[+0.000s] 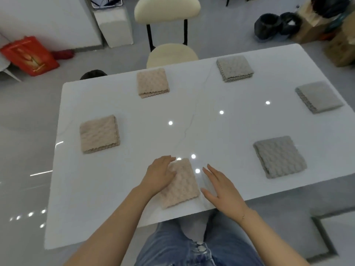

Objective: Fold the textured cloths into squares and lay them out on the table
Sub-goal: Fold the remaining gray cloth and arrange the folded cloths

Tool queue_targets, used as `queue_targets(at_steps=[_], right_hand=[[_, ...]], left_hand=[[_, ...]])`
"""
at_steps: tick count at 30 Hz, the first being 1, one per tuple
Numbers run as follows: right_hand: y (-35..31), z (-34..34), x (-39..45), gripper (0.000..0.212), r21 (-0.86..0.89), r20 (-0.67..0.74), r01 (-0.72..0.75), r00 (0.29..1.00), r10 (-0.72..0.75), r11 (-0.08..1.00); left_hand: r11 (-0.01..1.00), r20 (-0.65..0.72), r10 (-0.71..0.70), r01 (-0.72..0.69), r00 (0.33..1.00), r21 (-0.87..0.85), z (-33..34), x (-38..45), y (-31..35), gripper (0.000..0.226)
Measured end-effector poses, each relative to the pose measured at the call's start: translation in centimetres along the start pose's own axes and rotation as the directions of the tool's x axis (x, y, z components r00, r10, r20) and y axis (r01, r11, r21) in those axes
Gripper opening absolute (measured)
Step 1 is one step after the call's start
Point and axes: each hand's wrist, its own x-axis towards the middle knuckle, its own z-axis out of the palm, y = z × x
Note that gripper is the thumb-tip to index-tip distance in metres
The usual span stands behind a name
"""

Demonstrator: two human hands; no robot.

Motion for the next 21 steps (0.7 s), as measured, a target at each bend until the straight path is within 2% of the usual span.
queue_targets(at_steps=[5,7,10,13,17,21], right_hand=[[-1.9,3.7,-0.9,0.058,0.184,-0.071,-0.257,0.959,0.274,0.949],[-2.1,5.0,-0.3,0.052,0.291,-0.1,-0.388,0.897,0.431,0.875],[-2.1,6.4,0.9,0.055,0.432,-0.029,-0.515,0.812,0.582,0.74],[-1.9,7.2,2.3,0.05,0.436,0.003,-0.527,0.811,0.585,0.729],[-1.5,6.8,4.2,0.024,0.343,-0.006,-0.448,0.878,0.479,0.826],[-1.6,4.8,5.6,0.016,0.471,-0.019,-0.318,0.929,0.37,0.823]], left_hand=[[0.997,0.134,-0.021,0.011,0.991,0.08,0.3,3.1,-1.4,0.054],[0.998,0.161,-0.045,0.038,0.986,0.049,0.8,3.8,-1.9,0.051],[0.997,0.158,-0.076,0.077,0.984,0.001,1.5,4.3,-2.7,0.052],[0.989,0.139,-0.118,0.128,0.983,-0.068,2.4,4.0,-3.4,0.057],[0.962,0.114,-0.15,0.172,0.982,-0.214,3.1,2.1,-4.0,0.055],[0.894,0.069,-0.08,0.102,0.994,-0.437,2.0,-0.8,-3.9,0.065]])
